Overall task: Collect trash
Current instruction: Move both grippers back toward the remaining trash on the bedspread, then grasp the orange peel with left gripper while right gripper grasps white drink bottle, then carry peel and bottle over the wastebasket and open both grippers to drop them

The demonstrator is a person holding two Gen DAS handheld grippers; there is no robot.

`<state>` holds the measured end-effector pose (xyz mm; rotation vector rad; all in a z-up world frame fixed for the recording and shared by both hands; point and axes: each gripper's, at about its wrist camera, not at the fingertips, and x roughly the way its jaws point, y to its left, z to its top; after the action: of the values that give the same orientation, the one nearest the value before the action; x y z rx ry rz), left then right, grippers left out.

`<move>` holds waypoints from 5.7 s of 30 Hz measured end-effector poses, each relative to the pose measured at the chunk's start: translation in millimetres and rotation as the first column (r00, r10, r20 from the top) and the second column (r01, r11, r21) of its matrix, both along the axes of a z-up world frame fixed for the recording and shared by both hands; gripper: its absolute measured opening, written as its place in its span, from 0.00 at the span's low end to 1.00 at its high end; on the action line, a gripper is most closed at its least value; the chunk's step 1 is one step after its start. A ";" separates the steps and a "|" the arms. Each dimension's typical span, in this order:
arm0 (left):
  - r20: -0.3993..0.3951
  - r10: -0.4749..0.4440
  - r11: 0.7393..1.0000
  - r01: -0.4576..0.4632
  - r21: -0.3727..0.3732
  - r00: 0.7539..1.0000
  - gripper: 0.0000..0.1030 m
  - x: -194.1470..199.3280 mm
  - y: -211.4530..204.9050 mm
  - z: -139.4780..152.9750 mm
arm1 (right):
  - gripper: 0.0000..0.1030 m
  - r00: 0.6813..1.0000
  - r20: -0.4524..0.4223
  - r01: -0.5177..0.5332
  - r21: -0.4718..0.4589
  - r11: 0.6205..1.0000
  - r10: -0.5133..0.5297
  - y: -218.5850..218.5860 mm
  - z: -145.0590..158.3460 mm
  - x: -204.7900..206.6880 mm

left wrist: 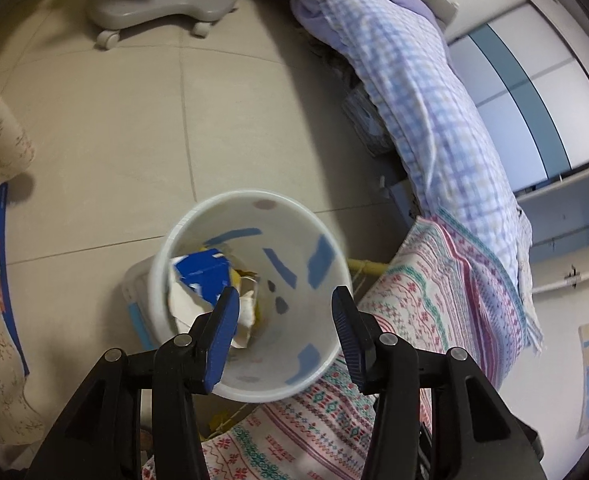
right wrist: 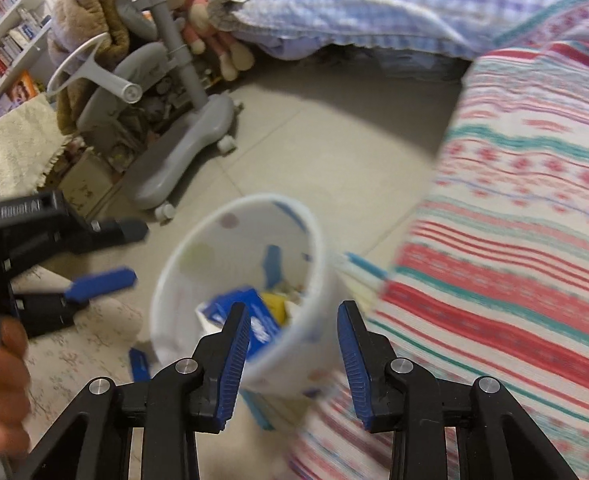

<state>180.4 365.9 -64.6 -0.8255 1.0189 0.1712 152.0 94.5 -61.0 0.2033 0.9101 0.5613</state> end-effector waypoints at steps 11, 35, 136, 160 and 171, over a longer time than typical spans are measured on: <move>0.053 -0.290 0.952 0.283 0.118 0.955 0.49 17.0 -120.6 31.7 | 0.39 0.992 0.044 0.123 -0.173 0.977 -0.117 -136.7 57.6 -43.4; -0.146 -0.939 0.154 0.760 0.632 0.312 0.50 -50.6 -470.1 -7.0 | 0.49 0.777 -0.014 0.627 -0.083 0.775 -0.630 -407.3 77.1 -90.0; 0.083 -0.630 0.747 0.575 0.333 0.772 0.02 -20.9 -204.5 42.8 | 0.40 0.968 -0.154 0.230 0.247 0.941 -0.196 -192.6 25.1 -63.8; -0.043 -0.271 0.959 0.274 0.078 0.961 0.11 34.4 -25.8 -34.2 | 0.40 0.974 -0.223 0.089 0.257 0.962 -0.030 -67.9 -16.5 -44.2; 0.022 -0.143 0.989 0.142 0.046 0.989 0.41 13.8 5.4 -6.0 | 0.41 0.985 -0.172 0.036 0.284 0.958 0.014 -16.2 -6.7 -21.8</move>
<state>194.2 371.3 -70.7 -0.7104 1.0426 0.0611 130.2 78.3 -67.7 0.5256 0.9927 0.6716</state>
